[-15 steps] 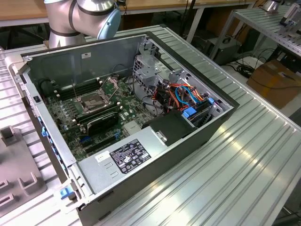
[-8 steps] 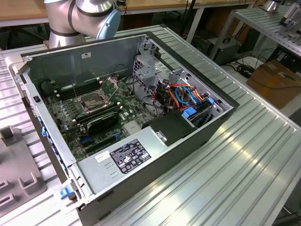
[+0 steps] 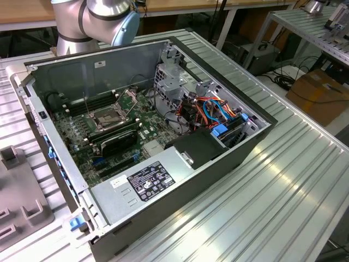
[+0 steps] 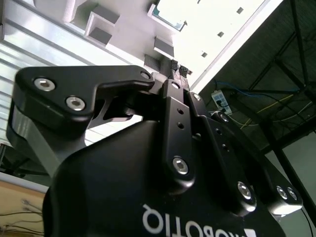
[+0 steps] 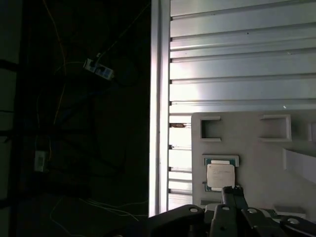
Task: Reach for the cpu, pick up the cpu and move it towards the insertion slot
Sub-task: 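Reach for the cpu, then pick up the cpu and move it towards the insertion slot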
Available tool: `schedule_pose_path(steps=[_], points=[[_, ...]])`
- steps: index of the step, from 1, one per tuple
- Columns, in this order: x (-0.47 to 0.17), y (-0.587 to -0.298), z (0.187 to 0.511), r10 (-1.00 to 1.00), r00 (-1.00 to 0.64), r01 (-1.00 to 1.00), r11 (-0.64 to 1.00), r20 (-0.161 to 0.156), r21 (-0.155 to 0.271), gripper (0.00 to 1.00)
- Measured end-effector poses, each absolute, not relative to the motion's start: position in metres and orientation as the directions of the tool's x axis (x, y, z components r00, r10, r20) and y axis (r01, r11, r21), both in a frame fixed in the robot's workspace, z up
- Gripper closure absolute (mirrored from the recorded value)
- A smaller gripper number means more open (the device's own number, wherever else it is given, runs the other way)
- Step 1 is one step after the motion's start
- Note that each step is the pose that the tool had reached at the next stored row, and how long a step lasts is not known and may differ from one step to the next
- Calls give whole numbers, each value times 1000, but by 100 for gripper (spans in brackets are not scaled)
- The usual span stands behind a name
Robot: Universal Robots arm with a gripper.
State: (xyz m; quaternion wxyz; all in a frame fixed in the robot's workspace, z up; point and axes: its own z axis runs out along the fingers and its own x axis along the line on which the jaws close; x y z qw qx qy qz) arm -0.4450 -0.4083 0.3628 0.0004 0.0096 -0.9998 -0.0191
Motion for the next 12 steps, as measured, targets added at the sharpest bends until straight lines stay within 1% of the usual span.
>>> schedule_pose_path(steps=[12], points=[[-450, -408, 363, -19, -1000, -19, 999, 0, 38, 89]])
